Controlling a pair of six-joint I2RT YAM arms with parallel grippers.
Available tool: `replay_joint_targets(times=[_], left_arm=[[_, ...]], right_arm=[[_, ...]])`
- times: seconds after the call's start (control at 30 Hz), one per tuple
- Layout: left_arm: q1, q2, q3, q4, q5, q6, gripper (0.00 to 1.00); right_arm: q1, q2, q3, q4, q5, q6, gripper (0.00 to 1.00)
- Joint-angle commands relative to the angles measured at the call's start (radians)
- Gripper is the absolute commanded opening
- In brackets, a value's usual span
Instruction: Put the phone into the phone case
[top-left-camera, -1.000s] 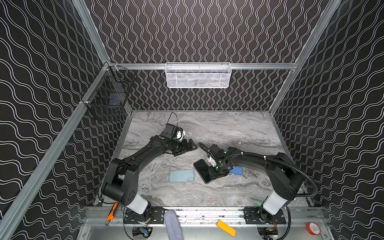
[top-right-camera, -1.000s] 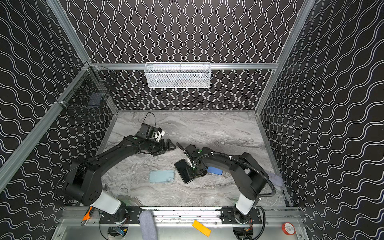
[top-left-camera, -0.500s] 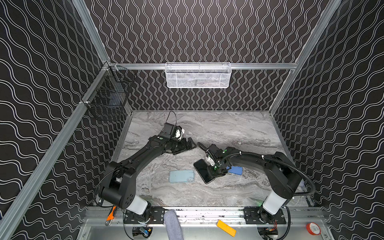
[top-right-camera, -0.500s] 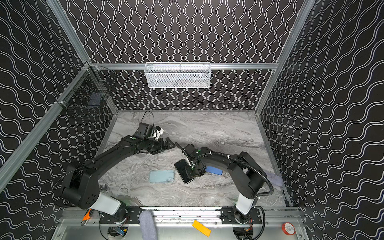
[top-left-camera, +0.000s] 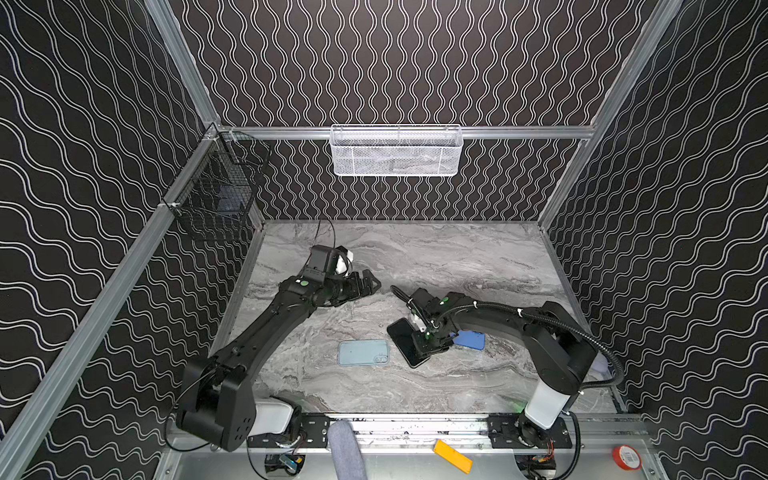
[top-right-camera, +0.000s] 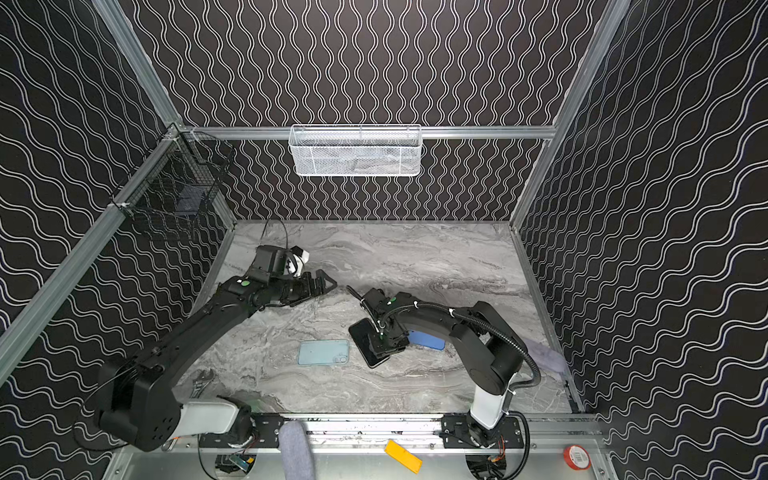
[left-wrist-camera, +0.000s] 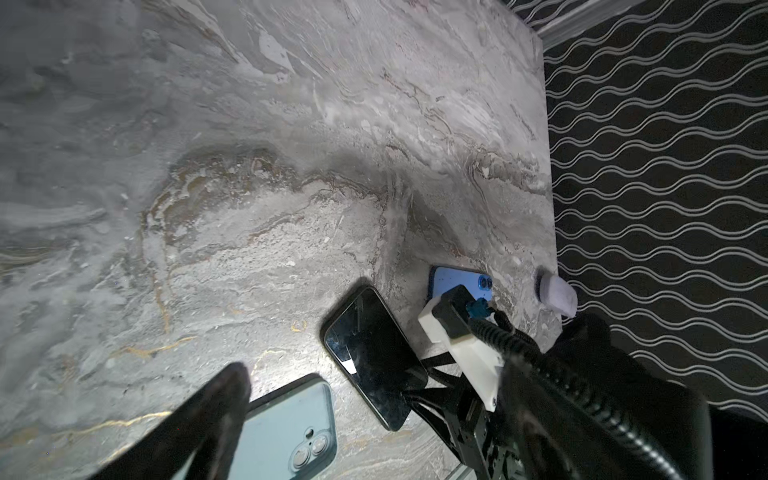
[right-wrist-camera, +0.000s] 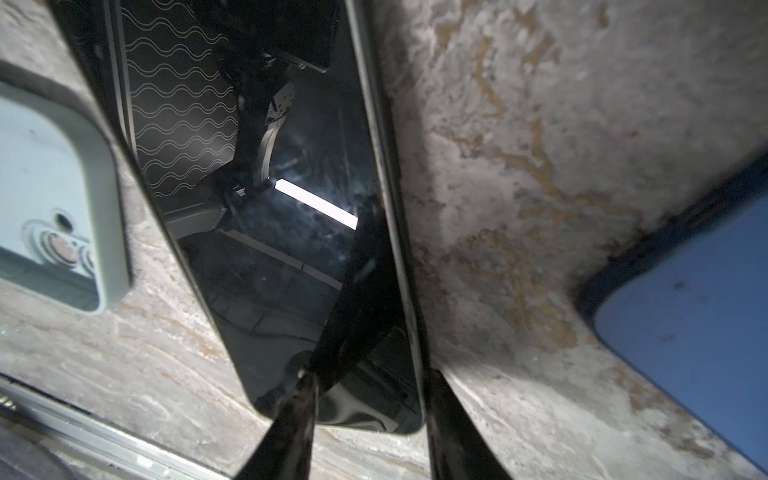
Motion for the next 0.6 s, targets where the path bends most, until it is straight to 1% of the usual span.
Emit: replay_joint_targets(times=[0.0, 0.3, 0.37, 0.5, 0.57], left_arm=[[0.015, -0.021, -0.008, 0.01, -0.02, -0.013, 0.98], [0.054, -0.047, -0.043, 0.036, 0.016, -0.019, 0.98], [0.059, -0.045, -0.045, 0.044, 0.024, -0.019, 0.98], [0.059, -0.022, -0.038, 0.07, 0.071, -0.019, 0.98], [0.058, -0.018, -0.04, 0.079, 0.085, -0.022, 0.98]], right_arm=[[0.021, 0.119, -0.032, -0.057, 0.151, 0.015, 0.41], [0.036, 0.157, -0.001, -0.065, 0.149, 0.023, 0.41], [0.036, 0.14, 0.012, -0.067, 0.145, 0.017, 0.41], [0.034, 0.042, 0.061, -0.076, 0.14, 0.017, 0.42], [0.032, 0.016, 0.089, -0.093, 0.145, 0.017, 0.43]])
